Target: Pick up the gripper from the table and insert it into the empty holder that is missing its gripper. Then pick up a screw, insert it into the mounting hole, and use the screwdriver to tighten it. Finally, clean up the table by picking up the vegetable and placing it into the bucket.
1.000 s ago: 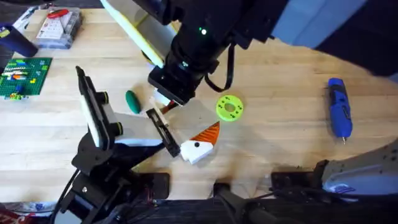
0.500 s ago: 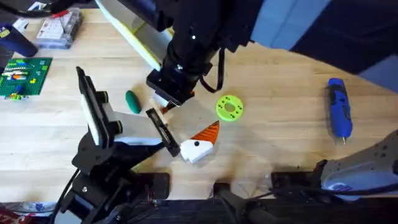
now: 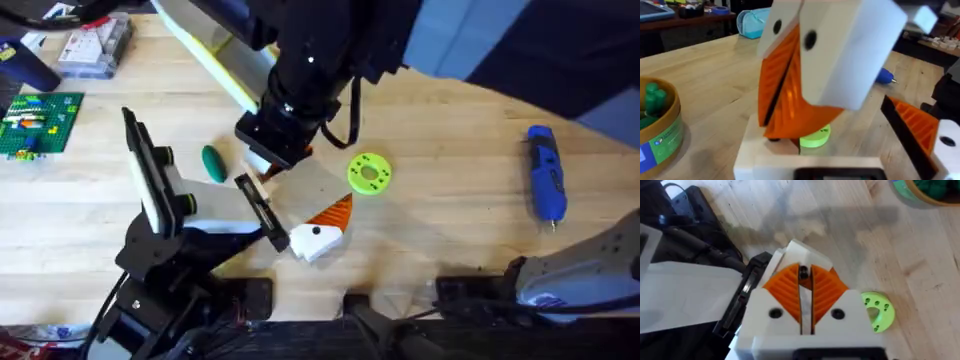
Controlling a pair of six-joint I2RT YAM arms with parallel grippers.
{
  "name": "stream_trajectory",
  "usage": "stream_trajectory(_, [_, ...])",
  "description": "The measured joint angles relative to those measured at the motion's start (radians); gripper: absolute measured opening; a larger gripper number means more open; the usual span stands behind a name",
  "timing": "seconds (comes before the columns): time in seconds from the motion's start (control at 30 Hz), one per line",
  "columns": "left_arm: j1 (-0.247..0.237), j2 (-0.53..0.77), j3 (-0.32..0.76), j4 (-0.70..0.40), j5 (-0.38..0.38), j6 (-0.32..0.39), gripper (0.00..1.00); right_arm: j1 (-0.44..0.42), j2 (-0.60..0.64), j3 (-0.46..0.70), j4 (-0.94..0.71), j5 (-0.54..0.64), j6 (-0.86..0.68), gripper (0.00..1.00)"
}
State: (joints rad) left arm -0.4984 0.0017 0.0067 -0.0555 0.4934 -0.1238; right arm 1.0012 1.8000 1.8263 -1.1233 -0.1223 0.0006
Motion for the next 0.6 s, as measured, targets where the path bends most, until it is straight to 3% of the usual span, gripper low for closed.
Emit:
stream_trajectory(0.1, [0.0,0.0,0.0,0.0,0.0,0.0,0.995,0.0,0.0,0.0,0.001,0.0,0.002,0.246])
stream_trajectory(0.3, [0.0,0.0,0.0,0.0,-0.007,0.0,0.995,-0.011,0.0,0.008,-0.002,0.027,0.0,0.884])
stream_trajectory(0.33, [0.0,0.0,0.0,0.0,-0.009,0.0,0.995,-0.014,0.0,0.013,-0.003,0.035,-0.004,0.955])
stream_trajectory(0.6, [0.0,0.0,0.0,0.001,-0.011,0.004,0.995,-0.001,-0.001,0.037,-0.006,0.098,-0.005,0.995])
